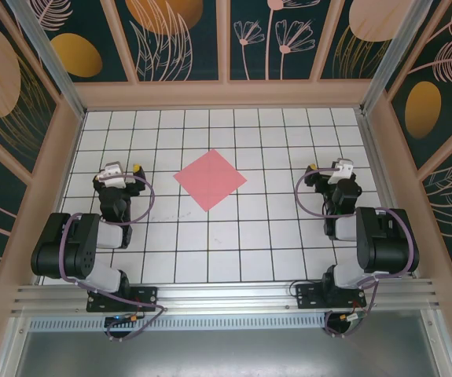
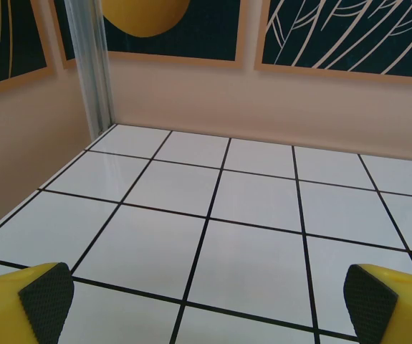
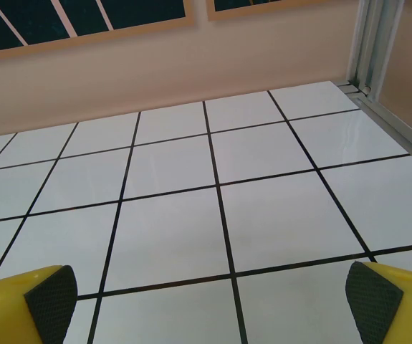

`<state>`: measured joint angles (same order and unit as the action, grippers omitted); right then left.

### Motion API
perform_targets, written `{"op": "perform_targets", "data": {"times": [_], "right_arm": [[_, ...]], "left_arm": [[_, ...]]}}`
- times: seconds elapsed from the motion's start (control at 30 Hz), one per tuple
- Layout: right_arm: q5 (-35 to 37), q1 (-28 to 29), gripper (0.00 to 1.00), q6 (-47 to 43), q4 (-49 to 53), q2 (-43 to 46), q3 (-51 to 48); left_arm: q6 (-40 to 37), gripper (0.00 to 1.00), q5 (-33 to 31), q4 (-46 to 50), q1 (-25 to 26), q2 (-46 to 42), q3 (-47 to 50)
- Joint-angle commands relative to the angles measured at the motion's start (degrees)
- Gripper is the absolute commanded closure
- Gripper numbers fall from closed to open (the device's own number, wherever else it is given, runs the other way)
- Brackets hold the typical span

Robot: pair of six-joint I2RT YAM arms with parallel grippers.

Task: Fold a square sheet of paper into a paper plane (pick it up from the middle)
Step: Rotate the square sheet of paper at the center of the table.

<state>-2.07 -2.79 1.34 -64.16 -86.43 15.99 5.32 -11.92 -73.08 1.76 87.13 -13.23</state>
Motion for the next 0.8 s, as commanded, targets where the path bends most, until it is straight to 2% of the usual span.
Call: {"op": "perform_targets", "data": {"times": [0.0, 0.77], "right_arm": [[-1.32, 0.34, 0.01, -0.84, -2.72, -0.73, -0.54], [-1.36, 0.24, 0.01, -0.82, -2.99, -0.75, -0.78]], "left_arm": [[-0.81, 0.01, 1.02, -1.72, -0.43, 0.14, 0.41], [-0.92, 0.01, 0.77, -2.32, -0.44, -0.02, 0.84]]}}
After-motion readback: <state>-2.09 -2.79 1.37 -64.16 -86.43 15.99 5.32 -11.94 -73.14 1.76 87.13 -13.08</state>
